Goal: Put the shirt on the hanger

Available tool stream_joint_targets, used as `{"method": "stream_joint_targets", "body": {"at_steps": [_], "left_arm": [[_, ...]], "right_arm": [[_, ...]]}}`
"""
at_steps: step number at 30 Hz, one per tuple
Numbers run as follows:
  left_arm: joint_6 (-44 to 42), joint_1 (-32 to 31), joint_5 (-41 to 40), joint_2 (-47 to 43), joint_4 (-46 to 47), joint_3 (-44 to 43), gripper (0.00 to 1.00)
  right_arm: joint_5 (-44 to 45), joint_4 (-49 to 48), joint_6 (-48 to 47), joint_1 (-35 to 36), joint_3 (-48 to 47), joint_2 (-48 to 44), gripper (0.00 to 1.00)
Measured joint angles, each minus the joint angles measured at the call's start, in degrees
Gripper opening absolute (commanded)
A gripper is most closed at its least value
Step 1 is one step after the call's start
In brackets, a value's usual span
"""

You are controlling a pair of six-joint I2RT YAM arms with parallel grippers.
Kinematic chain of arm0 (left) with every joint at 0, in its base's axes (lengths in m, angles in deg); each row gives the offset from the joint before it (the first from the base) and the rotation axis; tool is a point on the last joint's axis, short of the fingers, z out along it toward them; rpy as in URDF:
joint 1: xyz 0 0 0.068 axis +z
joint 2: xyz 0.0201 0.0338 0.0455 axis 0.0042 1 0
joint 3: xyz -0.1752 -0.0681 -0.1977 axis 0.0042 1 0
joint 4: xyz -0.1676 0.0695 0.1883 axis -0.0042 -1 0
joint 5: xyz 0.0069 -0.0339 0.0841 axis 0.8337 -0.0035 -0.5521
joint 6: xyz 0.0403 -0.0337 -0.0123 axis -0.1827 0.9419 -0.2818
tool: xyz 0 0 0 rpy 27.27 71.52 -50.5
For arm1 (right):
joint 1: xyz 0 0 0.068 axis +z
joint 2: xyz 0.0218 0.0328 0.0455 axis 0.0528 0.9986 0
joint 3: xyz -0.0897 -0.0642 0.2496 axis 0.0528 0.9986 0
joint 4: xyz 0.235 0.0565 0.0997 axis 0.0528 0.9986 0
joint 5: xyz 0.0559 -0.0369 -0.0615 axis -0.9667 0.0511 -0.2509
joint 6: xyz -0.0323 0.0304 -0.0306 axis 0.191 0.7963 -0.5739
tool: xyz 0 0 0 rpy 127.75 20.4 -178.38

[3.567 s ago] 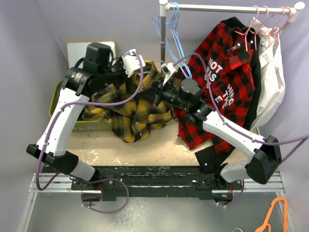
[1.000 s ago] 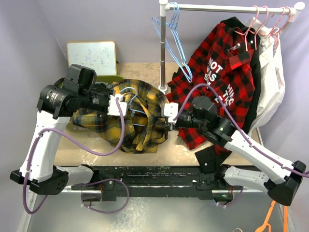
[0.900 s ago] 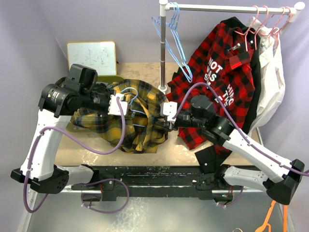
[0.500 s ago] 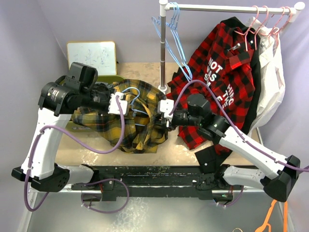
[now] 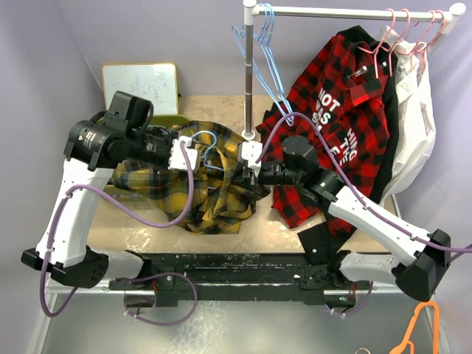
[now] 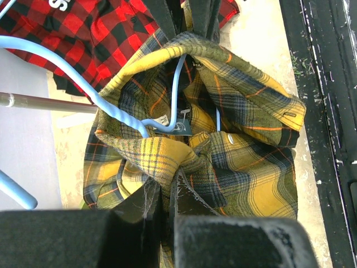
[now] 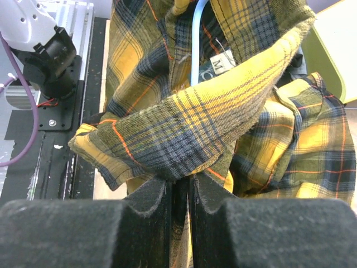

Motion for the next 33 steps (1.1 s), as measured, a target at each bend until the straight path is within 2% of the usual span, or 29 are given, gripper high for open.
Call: {"method": "stream_joint_targets", "body": {"at_steps": [2, 3, 7, 11, 14, 17, 18, 19, 20, 21, 22, 28, 33], "left_arm": [[0.0, 0.0, 0.0, 0.3, 0.0, -0.1, 0.0], [0.0, 0.0, 0.0, 0.4, -0.1, -0.2, 0.0], [0.0, 0.0, 0.0, 0.5, -0.4, -0.3, 0.0], [1.8, 0.0, -0.7, 0.6, 0.4, -0.3, 0.25], [4.9, -0.1, -3.4, 0.7, 3.0, -0.2, 0.37], [7.4, -0.2, -9.0, 0.5, 5.0, 0.5, 0.42], [7.9, -0.1, -10.5, 0.5, 5.5, 0.8, 0.55], [8.5, -0.2, -12.1, 0.4, 5.8, 1.3, 0.61], [8.9, -0.2, -13.6, 0.4, 6.1, 1.7, 0.73], [9.3, -0.2, -14.9, 0.4, 6.2, 2.0, 0.95], [9.6, -0.2, -15.7, 0.4, 6.1, 2.1, 1.0], [11.7, -0.3, -15.9, 0.6, 4.4, 0.7, 0.99], [14.5, -0.7, -12.8, 1.2, 2.3, -7.6, 0.99]], "right_arm": [[-0.7, -0.8, 0.7, 0.0, -0.1, 0.6, 0.07], [-1.0, -1.0, 1.1, -0.1, -0.1, 0.8, 0.0], [-1.0, -1.5, 2.0, -0.6, -0.1, 1.2, 0.0], [0.9, -2.1, 4.5, -0.6, 0.1, 1.0, 0.0], [3.7, -2.6, 8.5, -0.3, 2.0, -0.8, 0.0], [7.0, -0.9, 13.3, -0.2, 4.9, -4.9, 0.0], [8.0, -0.2, 15.0, -0.2, 6.1, -6.6, 0.0], [8.6, 0.3, 16.5, -0.1, 7.2, -8.4, 0.0], [9.6, 0.8, 18.1, -0.1, 8.3, -10.2, 0.0], [10.3, 1.5, 19.6, -0.1, 9.6, -12.1, 0.0], [11.2, 2.0, 20.9, -0.1, 10.5, -13.6, 0.0], [15.4, 8.0, 28.3, 0.0, 12.5, -19.4, 0.0], [18.4, 12.7, 33.1, 0.0, 14.8, -24.5, 0.0]]}}
